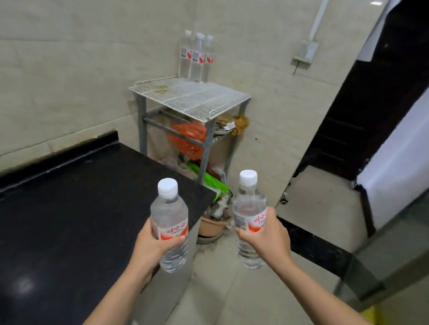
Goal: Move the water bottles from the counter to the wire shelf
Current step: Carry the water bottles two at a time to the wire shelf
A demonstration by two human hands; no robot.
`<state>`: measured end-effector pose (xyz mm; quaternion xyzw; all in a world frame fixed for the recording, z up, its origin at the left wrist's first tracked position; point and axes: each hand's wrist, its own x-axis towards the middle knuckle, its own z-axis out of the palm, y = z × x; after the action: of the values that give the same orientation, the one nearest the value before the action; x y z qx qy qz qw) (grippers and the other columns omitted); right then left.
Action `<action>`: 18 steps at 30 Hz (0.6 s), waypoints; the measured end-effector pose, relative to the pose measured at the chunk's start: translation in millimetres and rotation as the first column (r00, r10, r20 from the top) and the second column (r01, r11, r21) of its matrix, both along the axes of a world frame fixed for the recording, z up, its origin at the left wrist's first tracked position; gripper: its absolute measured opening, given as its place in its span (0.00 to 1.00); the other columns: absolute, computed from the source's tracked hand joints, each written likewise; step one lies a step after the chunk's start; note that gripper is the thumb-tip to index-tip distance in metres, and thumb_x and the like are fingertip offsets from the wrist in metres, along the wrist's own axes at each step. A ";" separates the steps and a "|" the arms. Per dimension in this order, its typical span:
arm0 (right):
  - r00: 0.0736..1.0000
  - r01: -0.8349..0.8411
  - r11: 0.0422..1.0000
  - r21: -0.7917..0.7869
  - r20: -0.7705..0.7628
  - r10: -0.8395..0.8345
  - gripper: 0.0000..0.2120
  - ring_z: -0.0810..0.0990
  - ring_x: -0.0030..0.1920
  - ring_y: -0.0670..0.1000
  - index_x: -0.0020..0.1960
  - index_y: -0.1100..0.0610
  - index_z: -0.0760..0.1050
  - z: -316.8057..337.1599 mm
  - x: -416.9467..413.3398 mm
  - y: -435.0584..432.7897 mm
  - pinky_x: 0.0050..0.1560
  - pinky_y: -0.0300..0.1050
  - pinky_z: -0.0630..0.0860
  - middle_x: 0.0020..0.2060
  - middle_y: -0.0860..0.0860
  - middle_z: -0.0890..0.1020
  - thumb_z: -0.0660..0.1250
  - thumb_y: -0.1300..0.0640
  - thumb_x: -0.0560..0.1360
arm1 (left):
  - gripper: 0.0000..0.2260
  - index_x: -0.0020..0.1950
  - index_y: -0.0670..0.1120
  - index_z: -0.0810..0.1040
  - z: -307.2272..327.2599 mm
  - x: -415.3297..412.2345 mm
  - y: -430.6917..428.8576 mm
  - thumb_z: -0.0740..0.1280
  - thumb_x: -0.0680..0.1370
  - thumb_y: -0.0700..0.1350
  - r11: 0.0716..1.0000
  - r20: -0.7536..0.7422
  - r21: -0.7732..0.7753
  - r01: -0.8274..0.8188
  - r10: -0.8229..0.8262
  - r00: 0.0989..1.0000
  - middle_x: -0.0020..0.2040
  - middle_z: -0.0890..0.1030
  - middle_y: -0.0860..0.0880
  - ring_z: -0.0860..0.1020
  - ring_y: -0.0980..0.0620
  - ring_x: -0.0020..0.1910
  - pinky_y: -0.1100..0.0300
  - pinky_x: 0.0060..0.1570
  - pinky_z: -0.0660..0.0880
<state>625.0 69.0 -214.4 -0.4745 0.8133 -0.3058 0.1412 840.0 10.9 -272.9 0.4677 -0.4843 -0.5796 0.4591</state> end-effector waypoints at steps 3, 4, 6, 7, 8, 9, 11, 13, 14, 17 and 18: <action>0.999 0.044 0.999 -0.018 -0.002 -0.044 0.26 0.79 0.48 0.57 0.48 0.51 0.65 9.3 -34.0 -20.8 0.49 0.51 0.76 0.46 0.52 0.81 0.74 0.44 0.59 | 0.33 0.53 0.47 0.75 7.4 -22.5 -34.4 0.77 0.50 0.45 0.999 -0.020 -0.013 0.052 -0.052 0.998 0.49 0.82 0.45 0.80 0.46 0.48 0.57 0.45 0.75; 0.999 0.053 0.998 -0.027 0.000 -0.053 0.26 0.79 0.48 0.56 0.49 0.51 0.65 12.8 -45.9 -28.6 0.49 0.53 0.76 0.46 0.52 0.81 0.74 0.44 0.59 | 0.35 0.54 0.46 0.75 10.8 -31.2 -46.3 0.77 0.48 0.47 0.997 -0.024 -0.019 0.076 -0.076 0.997 0.49 0.82 0.44 0.80 0.46 0.48 0.56 0.45 0.75; 0.998 0.065 0.997 -0.051 0.011 -0.065 0.25 0.79 0.48 0.56 0.48 0.50 0.65 21.3 -70.6 -44.9 0.49 0.53 0.77 0.46 0.51 0.81 0.75 0.45 0.59 | 0.36 0.53 0.47 0.75 17.4 -50.9 -70.3 0.76 0.46 0.49 0.992 -0.034 -0.026 0.120 -0.121 0.992 0.47 0.83 0.46 0.81 0.48 0.45 0.57 0.44 0.75; 0.998 0.068 0.996 -0.065 0.023 -0.066 0.25 0.79 0.48 0.55 0.48 0.49 0.65 24.4 -84.1 -53.8 0.49 0.53 0.77 0.46 0.51 0.80 0.75 0.46 0.59 | 0.34 0.52 0.48 0.76 20.9 -61.4 -82.2 0.77 0.46 0.47 0.990 -0.034 -0.032 0.137 -0.138 0.990 0.45 0.84 0.49 0.81 0.50 0.43 0.59 0.42 0.75; 0.997 0.066 0.994 -0.084 0.037 -0.063 0.25 0.79 0.48 0.55 0.48 0.49 0.65 28.3 -96.5 -63.0 0.49 0.52 0.77 0.46 0.51 0.80 0.75 0.47 0.60 | 0.32 0.51 0.49 0.76 25.3 -71.9 -94.1 0.77 0.48 0.45 0.988 -0.030 -0.041 0.151 -0.152 0.988 0.41 0.84 0.50 0.82 0.53 0.41 0.61 0.41 0.76; 0.997 0.068 0.992 -0.108 0.052 -0.063 0.25 0.79 0.48 0.55 0.48 0.49 0.65 31.1 -109.4 -73.7 0.50 0.52 0.77 0.46 0.50 0.80 0.75 0.48 0.60 | 0.29 0.50 0.50 0.76 30.4 -82.7 -106.3 0.77 0.50 0.42 0.985 -0.025 -0.054 0.163 -0.164 0.986 0.38 0.85 0.52 0.83 0.56 0.38 0.64 0.38 0.76; 0.994 0.072 0.981 -0.178 0.088 -0.057 0.25 0.79 0.49 0.55 0.49 0.49 0.66 37.3 -135.9 -98.6 0.51 0.54 0.76 0.46 0.50 0.80 0.76 0.48 0.58 | 0.26 0.50 0.48 0.76 44.0 -105.5 -132.2 0.75 0.53 0.39 0.980 -0.024 -0.088 0.181 -0.183 0.983 0.36 0.85 0.56 0.83 0.60 0.36 0.67 0.34 0.78; 0.993 0.062 0.967 -0.246 0.114 -0.035 0.26 0.79 0.49 0.54 0.48 0.47 0.66 45.2 -162.8 -127.8 0.52 0.56 0.76 0.46 0.48 0.80 0.75 0.45 0.56 | 0.31 0.52 0.45 0.76 57.6 -130.6 -159.2 0.77 0.50 0.40 0.974 -0.024 -0.129 0.184 -0.189 0.982 0.38 0.86 0.54 0.83 0.58 0.37 0.68 0.34 0.78; 0.992 0.050 0.960 -0.276 0.121 -0.017 0.26 0.79 0.49 0.53 0.48 0.46 0.66 50.3 -176.2 -143.5 0.52 0.56 0.77 0.46 0.48 0.80 0.75 0.45 0.56 | 0.35 0.54 0.44 0.76 64.3 -143.7 -172.2 0.79 0.47 0.44 0.973 -0.032 -0.152 0.175 -0.181 0.983 0.40 0.86 0.51 0.83 0.56 0.38 0.67 0.36 0.79; 0.988 0.010 0.920 -0.392 0.147 0.052 0.26 0.79 0.48 0.53 0.50 0.48 0.67 72.5 -213.9 -189.6 0.51 0.55 0.77 0.47 0.49 0.80 0.76 0.49 0.57 | 0.48 0.58 0.39 0.76 88.2 -184.4 -206.3 0.81 0.41 0.53 0.974 -0.113 -0.197 0.110 -0.134 0.985 0.50 0.83 0.41 0.81 0.45 0.48 0.56 0.45 0.78; 0.985 -0.007 0.904 -0.428 0.154 0.081 0.26 0.79 0.48 0.52 0.50 0.48 0.67 80.9 -225.4 -202.9 0.51 0.53 0.77 0.47 0.49 0.80 0.77 0.51 0.59 | 0.47 0.59 0.39 0.75 95.9 -198.2 -216.3 0.80 0.42 0.53 0.976 -0.141 -0.202 0.087 -0.117 0.983 0.51 0.82 0.41 0.80 0.43 0.50 0.53 0.48 0.76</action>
<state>399.7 -133.8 -133.6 -0.4845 0.7010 -0.5118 0.1092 641.8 -205.5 -177.0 0.3493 -0.5256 -0.5862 0.5079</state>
